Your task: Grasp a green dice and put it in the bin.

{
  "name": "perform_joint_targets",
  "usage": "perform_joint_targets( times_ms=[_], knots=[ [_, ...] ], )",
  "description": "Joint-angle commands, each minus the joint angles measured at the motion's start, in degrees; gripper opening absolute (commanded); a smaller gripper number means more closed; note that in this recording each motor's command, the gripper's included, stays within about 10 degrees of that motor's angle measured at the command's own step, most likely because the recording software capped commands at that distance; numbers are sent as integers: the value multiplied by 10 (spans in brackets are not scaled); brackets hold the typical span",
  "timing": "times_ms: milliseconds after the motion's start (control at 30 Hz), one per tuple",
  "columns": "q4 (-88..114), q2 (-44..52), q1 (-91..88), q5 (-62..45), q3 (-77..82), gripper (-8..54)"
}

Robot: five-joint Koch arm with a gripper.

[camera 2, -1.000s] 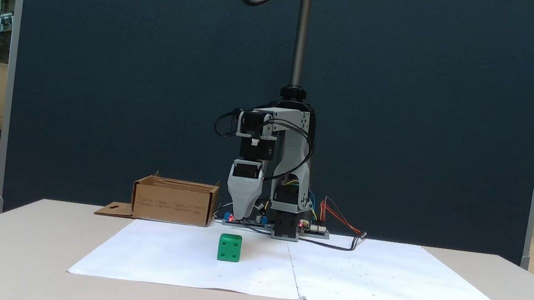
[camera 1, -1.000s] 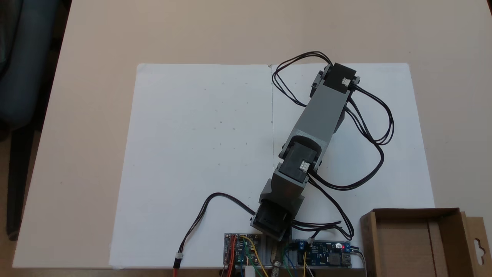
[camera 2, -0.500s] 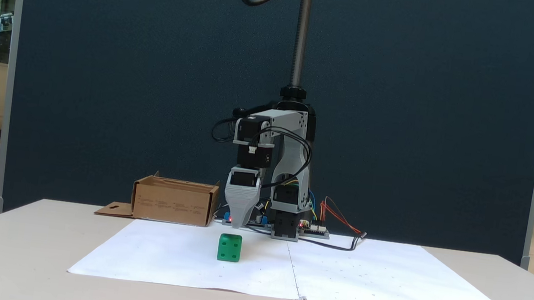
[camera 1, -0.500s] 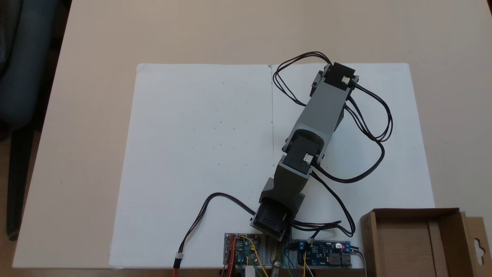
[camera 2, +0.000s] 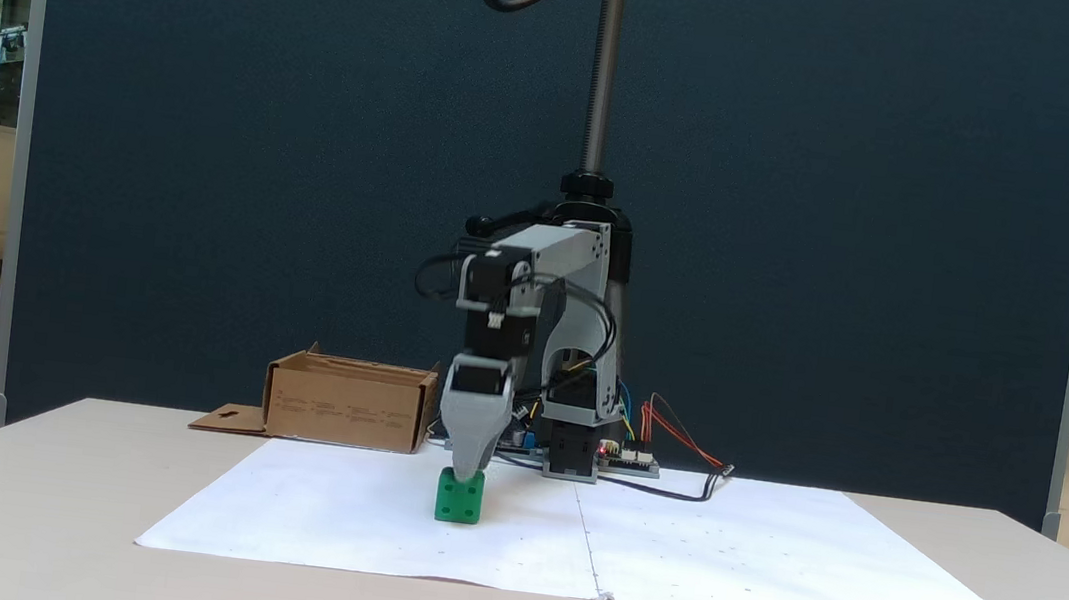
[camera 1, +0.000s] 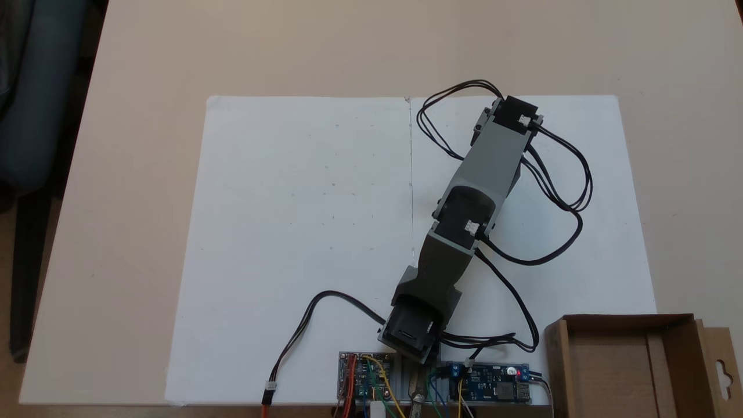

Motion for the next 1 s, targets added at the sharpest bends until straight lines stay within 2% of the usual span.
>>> perform_joint_targets(
  times_ms=[0,667,967],
  knots=[
    [-12,8,3,-12,-11,463],
    [-52,-60,4,-49,-11,463],
    [-61,-62,22,-60,-11,460]
  ],
)
